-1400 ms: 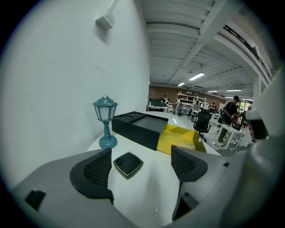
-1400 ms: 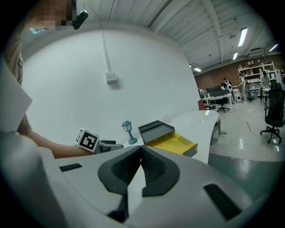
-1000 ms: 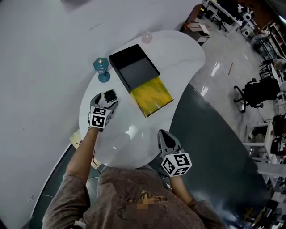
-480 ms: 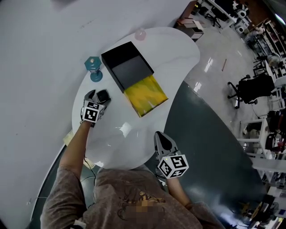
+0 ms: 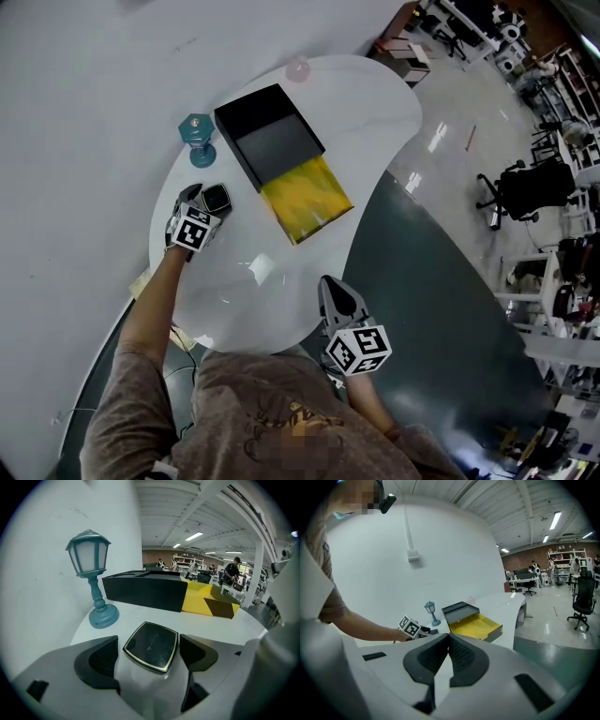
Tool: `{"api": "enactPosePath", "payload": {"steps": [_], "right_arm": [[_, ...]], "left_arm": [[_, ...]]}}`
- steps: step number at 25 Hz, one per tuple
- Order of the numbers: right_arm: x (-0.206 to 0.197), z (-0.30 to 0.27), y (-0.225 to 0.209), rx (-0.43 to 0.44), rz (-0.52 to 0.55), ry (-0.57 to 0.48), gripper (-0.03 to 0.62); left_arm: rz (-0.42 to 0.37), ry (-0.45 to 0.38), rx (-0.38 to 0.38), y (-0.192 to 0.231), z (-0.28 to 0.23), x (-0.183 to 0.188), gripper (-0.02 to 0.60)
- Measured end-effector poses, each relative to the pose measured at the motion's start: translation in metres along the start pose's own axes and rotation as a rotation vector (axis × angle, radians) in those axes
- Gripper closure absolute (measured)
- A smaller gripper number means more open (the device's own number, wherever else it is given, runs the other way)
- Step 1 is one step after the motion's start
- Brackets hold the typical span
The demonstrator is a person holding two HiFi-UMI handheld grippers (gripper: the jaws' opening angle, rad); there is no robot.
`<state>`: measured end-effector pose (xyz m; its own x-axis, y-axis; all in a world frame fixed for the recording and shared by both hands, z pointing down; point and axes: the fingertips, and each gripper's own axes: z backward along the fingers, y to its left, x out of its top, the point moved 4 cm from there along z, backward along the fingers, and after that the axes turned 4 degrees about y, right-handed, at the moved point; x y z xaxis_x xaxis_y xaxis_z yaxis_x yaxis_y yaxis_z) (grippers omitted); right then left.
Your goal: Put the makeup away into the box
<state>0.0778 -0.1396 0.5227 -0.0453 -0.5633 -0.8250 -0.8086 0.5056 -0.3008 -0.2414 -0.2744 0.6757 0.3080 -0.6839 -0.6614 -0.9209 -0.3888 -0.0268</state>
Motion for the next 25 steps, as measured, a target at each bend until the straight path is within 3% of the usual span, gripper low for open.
{"api": "enactPosePath", "payload": {"steps": [9,25], "right_arm": [[-0.006,0.007,-0.007,-0.030,-0.014,0.004,0.592],[-0.007,0.012,-0.003,-0.035,-0.025,-0.020,0.592]], "left_arm": [[0.007,0.040,-0.072,0.000,-0.004,0.002,0.176],[0.079,0.033,-0.065,-0.010,0.000,0.000,0.209]]}}
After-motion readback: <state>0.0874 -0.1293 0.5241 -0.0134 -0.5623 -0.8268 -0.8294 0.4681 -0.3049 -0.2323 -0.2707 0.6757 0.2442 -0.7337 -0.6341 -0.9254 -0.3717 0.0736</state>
